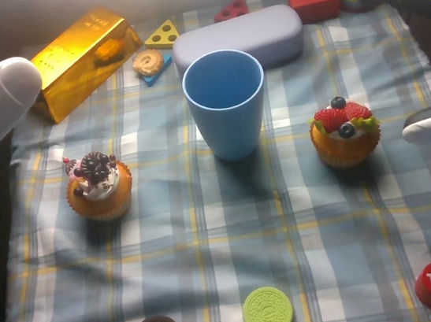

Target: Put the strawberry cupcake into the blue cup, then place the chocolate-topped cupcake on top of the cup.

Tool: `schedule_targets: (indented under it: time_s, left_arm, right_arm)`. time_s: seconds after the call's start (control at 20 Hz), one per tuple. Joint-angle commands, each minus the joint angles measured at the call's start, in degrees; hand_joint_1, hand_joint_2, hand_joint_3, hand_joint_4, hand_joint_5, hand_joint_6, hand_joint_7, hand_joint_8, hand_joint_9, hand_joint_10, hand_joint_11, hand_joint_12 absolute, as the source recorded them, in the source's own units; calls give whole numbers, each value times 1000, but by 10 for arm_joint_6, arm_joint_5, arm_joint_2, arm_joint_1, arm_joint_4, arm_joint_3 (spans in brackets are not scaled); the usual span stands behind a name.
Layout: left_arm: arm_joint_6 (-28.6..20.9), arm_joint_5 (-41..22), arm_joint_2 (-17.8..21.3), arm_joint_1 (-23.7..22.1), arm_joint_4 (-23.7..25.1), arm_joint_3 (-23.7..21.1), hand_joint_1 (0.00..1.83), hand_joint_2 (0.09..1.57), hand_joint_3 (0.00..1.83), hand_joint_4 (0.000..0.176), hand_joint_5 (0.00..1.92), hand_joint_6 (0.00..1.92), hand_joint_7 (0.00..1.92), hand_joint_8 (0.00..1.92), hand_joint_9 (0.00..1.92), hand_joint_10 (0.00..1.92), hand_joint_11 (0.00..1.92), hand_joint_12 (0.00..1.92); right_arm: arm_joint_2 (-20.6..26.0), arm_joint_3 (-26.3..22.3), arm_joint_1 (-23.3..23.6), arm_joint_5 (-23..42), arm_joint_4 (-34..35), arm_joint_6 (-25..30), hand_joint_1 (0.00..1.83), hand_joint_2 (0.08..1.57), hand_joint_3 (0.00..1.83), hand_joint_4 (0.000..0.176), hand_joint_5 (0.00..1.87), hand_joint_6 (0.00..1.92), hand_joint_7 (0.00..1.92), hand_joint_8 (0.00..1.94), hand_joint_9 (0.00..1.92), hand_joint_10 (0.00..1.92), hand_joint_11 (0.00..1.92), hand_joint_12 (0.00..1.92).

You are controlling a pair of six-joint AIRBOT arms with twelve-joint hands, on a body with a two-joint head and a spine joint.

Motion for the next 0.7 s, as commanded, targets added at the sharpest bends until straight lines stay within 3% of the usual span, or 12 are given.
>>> schedule_targets:
  time_s: [0.0, 0.05, 0.1, 0.2, 0.25, 0.4, 0.45, 0.5, 0.65]
  left_arm:
    - [-3, -67, 3, -7, 10, 2, 0, 1067, 0, 75, 202, 4, 337, 3, 419, 1, 223, 339]
    - [-3, -67, 3, -7, 10, 2, 0, 1055, 0, 90, 195, 0, 331, 0, 409, 0, 209, 333]
    - [-3, -66, 3, -7, 10, 2, 0, 1060, 0, 86, 198, 2, 337, 3, 413, 2, 212, 334]
    - [-3, -66, 2, -7, 10, 3, 0, 1050, 0, 110, 198, 2, 339, 4, 416, 3, 207, 327]
    - [-3, -65, 2, -7, 10, 3, 0, 1044, 0, 113, 204, 2, 352, 3, 426, 2, 230, 277]
    - [-3, -64, 2, -7, 10, 3, 0, 1056, 3, 110, 213, 5, 338, 0, 432, 2, 236, 261]
    - [-3, -63, 2, -7, 10, 3, 0, 1045, 0, 126, 209, 2, 337, 0, 424, 0, 223, 252]
    - [-3, -63, 2, -7, 10, 3, 0, 1048, 0, 129, 210, 2, 338, 0, 412, 0, 215, 246]
    - [-3, -62, 2, -7, 10, 3, 0, 1046, 0, 141, 213, 2, 344, 2, 410, 2, 214, 241]
  right_arm:
    - [0, 3, 10, 64, 9, 6, 675, 841, 1, 16, 190, 9, 328, 6, 302, 6, 215, 126]
    - [0, 3, 13, 60, 5, 6, 662, 788, 0, 0, 226, 6, 378, 8, 329, 7, 203, 116]
    - [-2, 3, 17, 52, -2, 6, 678, 777, 0, 0, 242, 8, 393, 9, 336, 7, 205, 115]
    - [-14, 6, 27, 36, -15, 6, 709, 790, 4, 0, 358, 25, 457, 12, 363, 5, 216, 122]
    - [-19, 9, 31, 29, -22, 6, 682, 795, 5, 0, 360, 20, 475, 17, 389, 15, 251, 139]
    - [-40, 22, 54, -6, -46, 6, 648, 811, 0, 0, 416, 1, 536, 1, 439, 0, 154, 501]
    - [-46, 27, 61, -16, -53, 6, 606, 819, 0, 0, 443, 3, 564, 3, 474, 2, 137, 601]
    - [-50, 30, 63, -20, -56, 6, 546, 848, 0, 1, 459, 0, 585, 0, 500, 2, 128, 672]
    - [-55, 36, 66, -37, -61, 6, 487, 855, 0, 24, 471, 0, 595, 1, 524, 0, 61, 811]
